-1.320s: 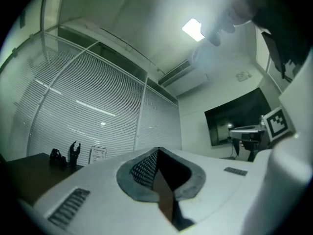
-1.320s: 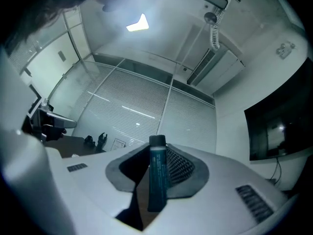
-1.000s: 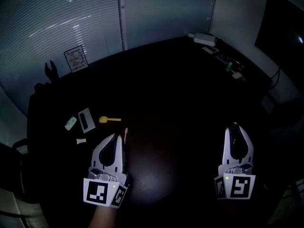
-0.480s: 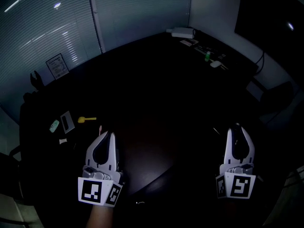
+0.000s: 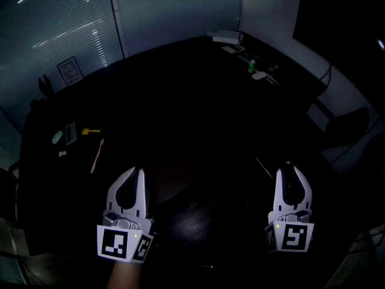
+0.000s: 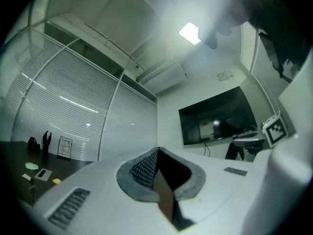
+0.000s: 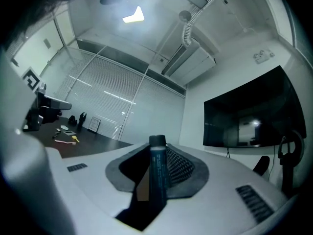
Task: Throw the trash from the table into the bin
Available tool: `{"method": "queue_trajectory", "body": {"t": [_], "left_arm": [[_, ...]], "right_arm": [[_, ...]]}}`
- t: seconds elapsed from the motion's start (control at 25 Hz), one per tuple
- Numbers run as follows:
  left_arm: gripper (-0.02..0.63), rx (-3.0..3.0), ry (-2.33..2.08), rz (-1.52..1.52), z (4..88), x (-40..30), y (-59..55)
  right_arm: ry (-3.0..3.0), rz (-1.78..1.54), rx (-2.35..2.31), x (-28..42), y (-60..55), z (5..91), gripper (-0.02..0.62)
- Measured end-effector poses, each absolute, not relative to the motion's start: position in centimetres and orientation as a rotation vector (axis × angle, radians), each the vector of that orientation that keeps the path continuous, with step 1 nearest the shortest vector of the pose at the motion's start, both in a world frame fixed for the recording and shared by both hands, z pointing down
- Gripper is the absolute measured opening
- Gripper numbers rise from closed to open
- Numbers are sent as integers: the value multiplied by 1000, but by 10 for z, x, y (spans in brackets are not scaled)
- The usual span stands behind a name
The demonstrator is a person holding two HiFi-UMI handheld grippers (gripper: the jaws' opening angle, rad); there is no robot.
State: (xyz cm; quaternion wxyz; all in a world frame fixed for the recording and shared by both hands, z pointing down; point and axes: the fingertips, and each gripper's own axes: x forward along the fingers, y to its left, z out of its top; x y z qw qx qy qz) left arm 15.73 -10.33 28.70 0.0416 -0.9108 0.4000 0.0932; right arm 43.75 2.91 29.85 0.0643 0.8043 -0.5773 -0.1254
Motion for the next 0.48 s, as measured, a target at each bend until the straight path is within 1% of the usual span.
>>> {"method": "queue_trajectory", "body": {"t": [0.2, 0.48], "left_arm": [[0, -2801, 1163, 262, 282, 198, -66], [0, -2785, 1156, 251, 273, 201, -50]], "right_arm": [[-1769, -341, 2407, 464, 48, 310, 106], [-1795, -218, 2320, 473, 52, 362, 106]]}}
